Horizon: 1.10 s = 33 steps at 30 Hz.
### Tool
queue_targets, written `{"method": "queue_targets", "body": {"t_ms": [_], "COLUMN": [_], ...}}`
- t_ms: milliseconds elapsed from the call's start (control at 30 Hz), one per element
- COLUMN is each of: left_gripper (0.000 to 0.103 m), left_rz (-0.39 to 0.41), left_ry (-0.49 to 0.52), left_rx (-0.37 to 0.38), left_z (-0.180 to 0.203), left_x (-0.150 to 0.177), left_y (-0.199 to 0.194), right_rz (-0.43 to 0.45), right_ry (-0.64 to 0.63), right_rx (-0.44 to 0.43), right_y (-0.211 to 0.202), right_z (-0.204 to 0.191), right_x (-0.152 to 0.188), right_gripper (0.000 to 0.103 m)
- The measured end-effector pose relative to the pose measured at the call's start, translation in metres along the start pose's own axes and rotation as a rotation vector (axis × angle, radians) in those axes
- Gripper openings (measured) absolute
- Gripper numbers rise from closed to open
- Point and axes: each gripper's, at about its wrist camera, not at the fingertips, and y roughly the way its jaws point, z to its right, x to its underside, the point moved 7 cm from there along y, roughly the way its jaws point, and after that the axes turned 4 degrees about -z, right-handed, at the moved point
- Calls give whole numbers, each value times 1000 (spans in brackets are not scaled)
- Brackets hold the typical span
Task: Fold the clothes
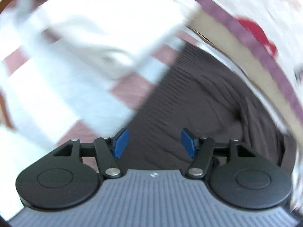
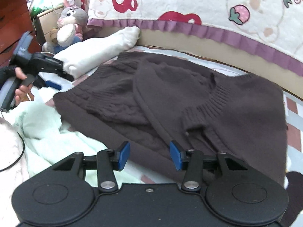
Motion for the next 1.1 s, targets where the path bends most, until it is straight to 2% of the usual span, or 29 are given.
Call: {"method": "queue_targets", "body": {"t_ms": [100, 167, 300, 367, 433, 533, 600, 700, 733, 767, 867, 933, 1033, 1067, 1100], "left_gripper": [62, 62, 62, 66, 68, 68, 65, 57, 48, 45, 44, 52, 81, 82, 82], "left_rz": [8, 19, 42, 48, 23, -56, -53, -14, -6, -13, -15, 1, -12, -11, -7], "left_ry": [-109, -130, -174, -199, -212, -231, -249, -200, -192, -191, -173, -142, -50, -14, 22], "left_rx": [14, 4, -16, -11, -7, 29, 47, 22, 14, 3, -40, -86, -85, -91, -101], "left_z": [-23, -26, -34, -39, -42, -39, -36, -30, -29, -29, -28, -25, -9, -3, 3], "left_x": [0, 5, 13, 14, 17, 27, 28, 24, 24, 25, 26, 26, 29, 30, 32], "left_y": [-7, -9, -14, -16, -11, 5, 7, 6, 8, 11, 17, 17, 25, 28, 30], "right_rz": [15, 39, 66, 63, 56, 64, 80, 93, 93, 88, 56, 12, -49, -71, -94], "right_ry": [-11, -13, 10, 22, 25, -15, -42, -42, -20, -6, 10, -9, -15, -17, -19], "right_rx": [15, 43, 43, 42, 42, 75, 80, 76, 61, 39, -22, -43, -115, -122, -116], "right_y": [6, 8, 11, 13, 15, 13, 8, 4, 5, 9, 27, 45, 69, 78, 87], "right_z": [-5, -7, -10, -11, -12, -13, -12, -7, -5, -5, -12, -22, -37, -40, -42], "right_x": [-6, -13, -28, -31, -29, -23, -22, -27, -30, -33, -44, -52, -58, -58, -56], "right_gripper": [52, 52, 52, 52, 52, 52, 52, 52, 52, 52, 52, 51, 40, 39, 34]}}
